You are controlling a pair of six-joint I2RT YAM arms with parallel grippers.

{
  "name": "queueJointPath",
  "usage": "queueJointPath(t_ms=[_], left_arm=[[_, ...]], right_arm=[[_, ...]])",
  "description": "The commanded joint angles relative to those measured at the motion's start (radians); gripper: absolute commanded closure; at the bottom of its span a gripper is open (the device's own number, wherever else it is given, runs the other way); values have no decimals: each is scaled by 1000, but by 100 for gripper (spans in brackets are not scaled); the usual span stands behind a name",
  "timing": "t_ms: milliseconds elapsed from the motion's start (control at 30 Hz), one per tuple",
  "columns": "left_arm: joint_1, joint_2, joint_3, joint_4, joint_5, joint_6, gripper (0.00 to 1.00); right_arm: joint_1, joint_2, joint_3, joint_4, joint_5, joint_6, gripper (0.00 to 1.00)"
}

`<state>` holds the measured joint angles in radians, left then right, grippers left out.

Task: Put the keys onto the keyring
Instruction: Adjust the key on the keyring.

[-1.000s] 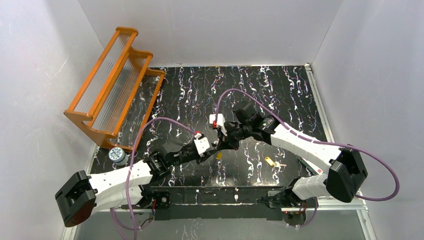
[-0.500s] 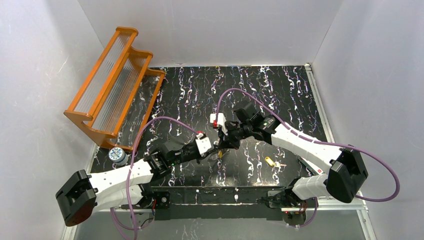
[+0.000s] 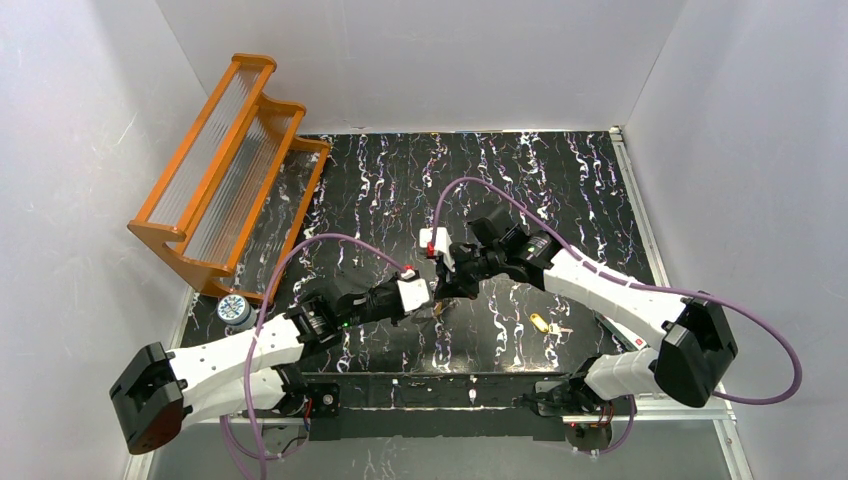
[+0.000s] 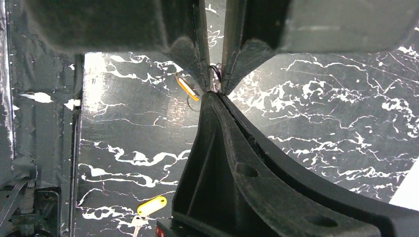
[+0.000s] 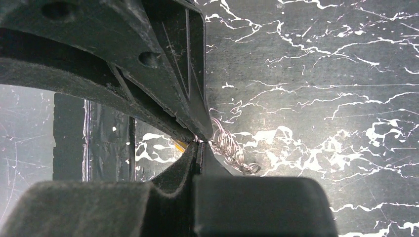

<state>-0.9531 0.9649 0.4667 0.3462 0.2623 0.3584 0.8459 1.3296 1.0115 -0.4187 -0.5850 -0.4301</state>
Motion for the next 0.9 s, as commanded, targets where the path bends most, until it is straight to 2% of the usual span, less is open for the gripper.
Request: queueJointPath(t_ms=[0,67,333,533,667,867], left_arm=[[-4,-3,48,-62,16,36,80],[-4,-8,58,-77,12,44,75],[-4,-45,79,-90,20,65,83],[-4,-52,81,-72,28,54,78],[-5,-42,90,-82,28,54,82],[-4,-13,111,-99,22,46,93]], right_arm=[[5,-52,13,35,-38,-24,99],[5,-60,9,35,-38,-32,99],[5,-78,3,31,-41,-68,99],[5,-78,9,23,-43,-81,99],[4,-78,13,20,-42,-85,99],[7,-77,15,21,-43,-88,99]])
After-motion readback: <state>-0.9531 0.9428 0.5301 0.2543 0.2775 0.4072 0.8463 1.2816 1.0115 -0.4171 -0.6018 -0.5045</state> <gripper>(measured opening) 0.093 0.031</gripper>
